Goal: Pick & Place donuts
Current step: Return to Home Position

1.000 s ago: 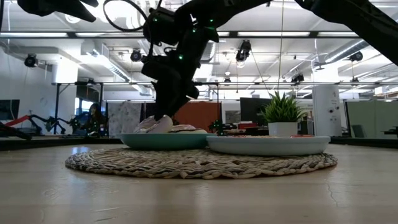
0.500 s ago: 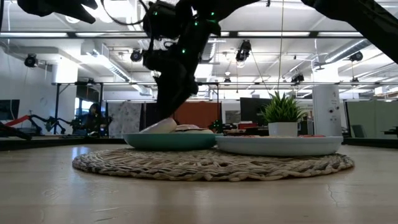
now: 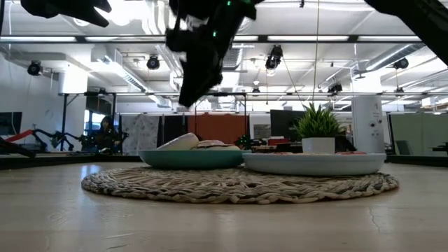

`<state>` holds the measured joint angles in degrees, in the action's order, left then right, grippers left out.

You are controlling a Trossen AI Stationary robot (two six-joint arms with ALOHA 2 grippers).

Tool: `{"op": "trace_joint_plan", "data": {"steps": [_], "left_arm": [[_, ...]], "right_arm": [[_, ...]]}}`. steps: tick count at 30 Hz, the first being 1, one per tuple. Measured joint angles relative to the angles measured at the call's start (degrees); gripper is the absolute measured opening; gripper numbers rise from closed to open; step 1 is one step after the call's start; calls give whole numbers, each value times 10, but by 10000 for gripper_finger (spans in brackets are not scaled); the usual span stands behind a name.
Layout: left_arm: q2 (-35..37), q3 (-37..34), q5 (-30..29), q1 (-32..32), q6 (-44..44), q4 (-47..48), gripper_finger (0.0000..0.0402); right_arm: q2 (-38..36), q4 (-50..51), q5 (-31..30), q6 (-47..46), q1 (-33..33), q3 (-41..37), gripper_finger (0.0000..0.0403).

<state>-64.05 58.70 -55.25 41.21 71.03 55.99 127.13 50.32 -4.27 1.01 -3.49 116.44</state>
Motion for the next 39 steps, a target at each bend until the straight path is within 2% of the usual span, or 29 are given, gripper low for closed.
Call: {"op": "trace_joint_plan", "data": {"steps": [4, 7, 10, 15, 18, 21, 23, 25, 27, 29, 31, 34, 36, 39], "left_arm": [[0, 0, -3, -5, 0, 0, 135], [0, 0, -4, -8, -4, 0, 135], [0, 0, -4, -13, -8, 0, 135], [0, 0, -6, -19, -29, -1, 135], [0, 0, 7, -27, -65, -21, 135], [1, 0, 16, -41, -105, -55, 135], [1, 0, 16, -52, -127, -76, 135], [1, 0, -8, -62, -135, -82, 135], [3, 0, -29, -66, -134, -80, 135], [5, 2, 7, -65, -78, -91, 135], [3, -5, 36, -62, -79, -140, 135], [-4, -42, 79, -67, -159, -246, 135], [-3, -84, 95, -84, -208, -369, 135], [6, -156, 160, -102, -308, -574, 135]], "right_arm": [[-33, -2, 32, 18, 7, -7, 189], [-70, -7, 49, 9, 7, -53, 183], [-131, -46, 56, -22, 12, -149, 176], [-277, -139, 58, -116, 29, -350, 168], [-362, -167, 25, -178, 41, -442, 168], [-441, -165, -16, -221, 50, -506, 168], [-495, -160, -17, -251, 53, -542, 169], [-548, -163, -17, -310, 53, -576, 168], [-601, -164, -16, -369, 54, -608, 166], [-654, -166, -15, -382, 67, -637, 165], [-710, -172, -15, -382, 93, -664, 164], [-794, -233, -20, -372, 128, -724, 164], [-847, -310, -25, -369, 137, -780, 164], [-917, -431, -10, -358, 144, -861, 164]]}}
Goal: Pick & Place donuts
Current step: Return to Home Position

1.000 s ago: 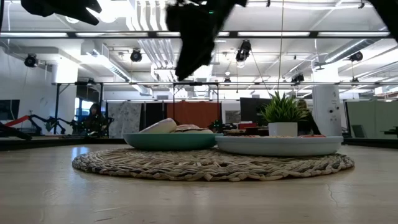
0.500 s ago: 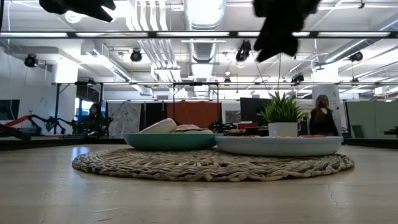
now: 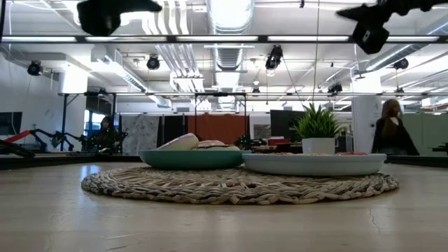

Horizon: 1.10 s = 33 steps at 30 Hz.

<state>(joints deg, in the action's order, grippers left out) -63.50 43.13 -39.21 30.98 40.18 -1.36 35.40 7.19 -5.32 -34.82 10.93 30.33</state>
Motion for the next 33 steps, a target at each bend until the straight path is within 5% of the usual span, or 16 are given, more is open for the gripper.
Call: {"op": "trace_joint_plan", "data": {"steps": [7, 12, 23, 33], "left_arm": [[46, -175, 135, -65, -123, -377, 135], [102, -281, 179, -86, -147, -510, 135], [192, -423, 172, -86, -101, -542, 135], [189, -425, 168, -86, -100, -363, 135]], "right_arm": [[-109, -69, 8, 7, 0, -110, 164], [-177, -71, 7, 6, -1, -155, 164], [-308, -31, 10, -14, -1, -226, 164], [-322, -36, 9, -12, -1, -280, 164]]}}
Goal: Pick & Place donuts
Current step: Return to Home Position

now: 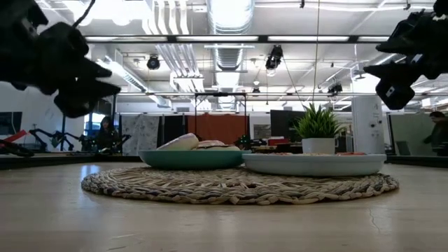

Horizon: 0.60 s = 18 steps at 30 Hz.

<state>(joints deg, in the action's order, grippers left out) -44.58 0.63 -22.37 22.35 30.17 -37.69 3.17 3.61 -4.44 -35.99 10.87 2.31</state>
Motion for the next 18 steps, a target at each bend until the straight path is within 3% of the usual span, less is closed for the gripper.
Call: {"op": "trace_joint_plan", "data": {"steps": [5, 10, 18], "left_arm": [[23, -1, 0, 0, 0, 92, 135], [104, -1, 4, -13, 1, 210, 135], [194, -1, 3, -136, 1, 297, 135]], "right_arm": [[-21, -34, 1, 0, 1, -12, 164], [-32, -46, -1, 0, 1, -12, 164], [-32, -50, -1, 0, 1, -18, 164]]}}
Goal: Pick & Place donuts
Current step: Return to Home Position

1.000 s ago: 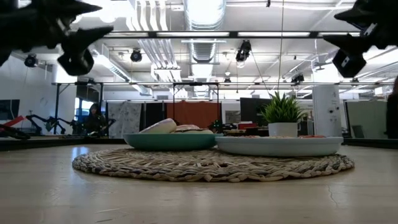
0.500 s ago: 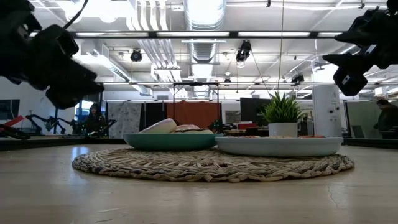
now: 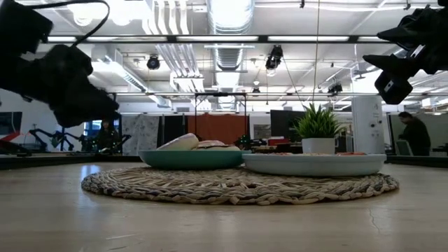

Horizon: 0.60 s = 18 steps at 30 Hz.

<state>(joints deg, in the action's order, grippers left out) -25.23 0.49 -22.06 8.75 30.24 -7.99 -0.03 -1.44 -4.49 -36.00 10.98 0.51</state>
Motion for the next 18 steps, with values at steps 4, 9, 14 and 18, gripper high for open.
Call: {"op": "trace_joint_plan", "data": {"steps": [4, 9, 14, 18], "left_arm": [[51, 0, -2, -75, 0, 13, 135], [126, 0, -3, -100, 0, 14, 135], [182, 0, -2, -97, 0, 11, 135], [220, 0, 0, -98, 0, 13, 135]], "right_arm": [[0, 1, 0, 0, 0, 0, 164], [0, 1, 0, 0, 0, 0, 164], [2, 1, 0, 0, 0, 0, 164], [12, 2, 1, 0, 0, 0, 164]]}}
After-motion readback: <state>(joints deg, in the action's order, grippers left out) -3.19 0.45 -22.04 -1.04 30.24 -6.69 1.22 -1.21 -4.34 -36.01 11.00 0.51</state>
